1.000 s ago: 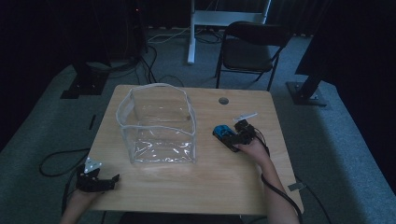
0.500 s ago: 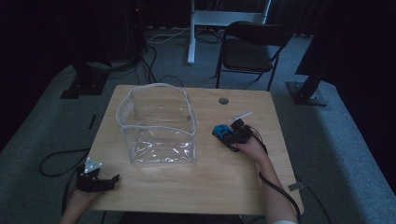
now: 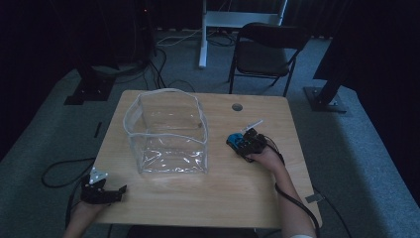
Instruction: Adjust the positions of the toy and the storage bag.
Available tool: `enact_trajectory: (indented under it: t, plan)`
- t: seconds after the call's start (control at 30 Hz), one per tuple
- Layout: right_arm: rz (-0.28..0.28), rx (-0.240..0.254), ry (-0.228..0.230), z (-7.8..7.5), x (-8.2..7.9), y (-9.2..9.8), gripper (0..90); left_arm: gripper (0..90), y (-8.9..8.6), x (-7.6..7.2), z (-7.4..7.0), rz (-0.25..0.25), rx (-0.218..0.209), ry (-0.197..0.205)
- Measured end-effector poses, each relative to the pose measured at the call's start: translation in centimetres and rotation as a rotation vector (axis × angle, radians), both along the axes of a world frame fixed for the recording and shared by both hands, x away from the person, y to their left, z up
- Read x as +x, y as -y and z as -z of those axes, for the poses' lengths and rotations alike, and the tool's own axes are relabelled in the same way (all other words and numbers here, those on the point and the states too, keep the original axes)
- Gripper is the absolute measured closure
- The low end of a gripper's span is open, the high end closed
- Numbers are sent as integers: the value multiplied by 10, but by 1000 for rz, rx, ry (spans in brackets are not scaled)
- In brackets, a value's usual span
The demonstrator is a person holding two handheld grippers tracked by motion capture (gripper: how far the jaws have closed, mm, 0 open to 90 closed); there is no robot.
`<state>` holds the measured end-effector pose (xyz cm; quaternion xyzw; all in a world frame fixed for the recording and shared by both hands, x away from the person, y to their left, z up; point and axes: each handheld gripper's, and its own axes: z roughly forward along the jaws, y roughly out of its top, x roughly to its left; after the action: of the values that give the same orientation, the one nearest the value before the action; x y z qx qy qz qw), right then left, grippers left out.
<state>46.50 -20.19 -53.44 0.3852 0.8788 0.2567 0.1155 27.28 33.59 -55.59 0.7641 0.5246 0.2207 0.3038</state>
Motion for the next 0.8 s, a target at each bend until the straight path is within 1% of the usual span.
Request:
enact_trajectory:
  t: [0.17,0.27,0.33,0.47,0.5,0.53,0.6,0.63,0.67,0.73,0.77,0.8]
  plan:
    - [2,-3,-6,-1,-1,2,254,12,0,0,0,0,0,0]
    - [11,21,-27,-2,-1,5,255,12,0,0,0,0,1,0]
    - [16,36,-32,-2,-1,7,256,12,0,0,0,0,0,0]
    - [7,36,-31,-2,-4,8,256,12,0,0,0,0,0,0]
    - [4,39,-38,-2,-5,9,256,12,0,0,0,0,0,0]
    - [3,36,-31,-2,-6,9,256,11,0,0,0,0,0,0]
    - [-1,47,-43,-3,-7,10,256,12,0,0,0,-1,-1,0]
    - [3,41,-29,-4,-8,10,269,11,0,0,0,-2,-1,1]
    - [7,43,-31,-6,-9,11,269,12,0,0,0,-3,-1,1]
    - [1,47,-12,-10,-11,12,270,11,0,0,0,-3,0,1]
    - [-3,57,-23,-12,-12,13,271,12,0,0,0,-3,0,0]
    - [-9,62,-19,-14,-13,14,271,12,0,0,0,-3,0,0]
